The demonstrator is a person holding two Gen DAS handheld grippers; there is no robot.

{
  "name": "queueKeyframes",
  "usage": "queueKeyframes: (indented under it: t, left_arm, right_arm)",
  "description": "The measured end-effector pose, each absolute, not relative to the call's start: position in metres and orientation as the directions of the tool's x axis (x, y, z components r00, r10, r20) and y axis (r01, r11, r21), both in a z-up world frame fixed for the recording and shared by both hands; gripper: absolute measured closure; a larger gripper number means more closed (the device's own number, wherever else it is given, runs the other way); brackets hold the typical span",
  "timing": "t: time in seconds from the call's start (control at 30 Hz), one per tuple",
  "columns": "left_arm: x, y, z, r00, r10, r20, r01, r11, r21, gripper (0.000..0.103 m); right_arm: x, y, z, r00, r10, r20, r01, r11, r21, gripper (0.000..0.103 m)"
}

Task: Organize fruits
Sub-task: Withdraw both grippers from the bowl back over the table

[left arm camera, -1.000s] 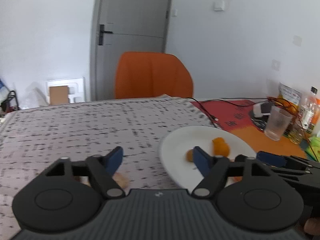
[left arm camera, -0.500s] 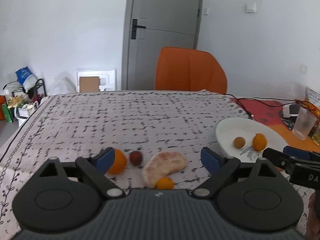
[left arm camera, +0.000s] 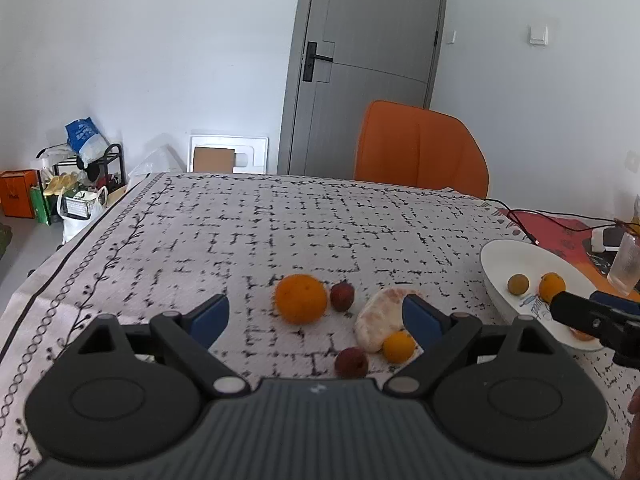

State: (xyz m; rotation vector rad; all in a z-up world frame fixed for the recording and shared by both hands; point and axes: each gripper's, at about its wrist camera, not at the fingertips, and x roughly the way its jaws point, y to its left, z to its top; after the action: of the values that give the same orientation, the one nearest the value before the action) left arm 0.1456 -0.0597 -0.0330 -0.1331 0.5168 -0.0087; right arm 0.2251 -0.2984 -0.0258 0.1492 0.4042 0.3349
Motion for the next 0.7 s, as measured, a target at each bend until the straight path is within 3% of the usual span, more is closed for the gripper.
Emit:
queueKeyframes:
  t: [0.7]
  left_arm:
    - [0.107,-0.022,-0.045,0.861,-0.036,-0.507,-0.053,0.986,-0.16,0.008]
  right_arm:
    - [0.208,-0.246,-0.025,0.807,0.428,-0.407,-0.388,0.904,0.182,0.0]
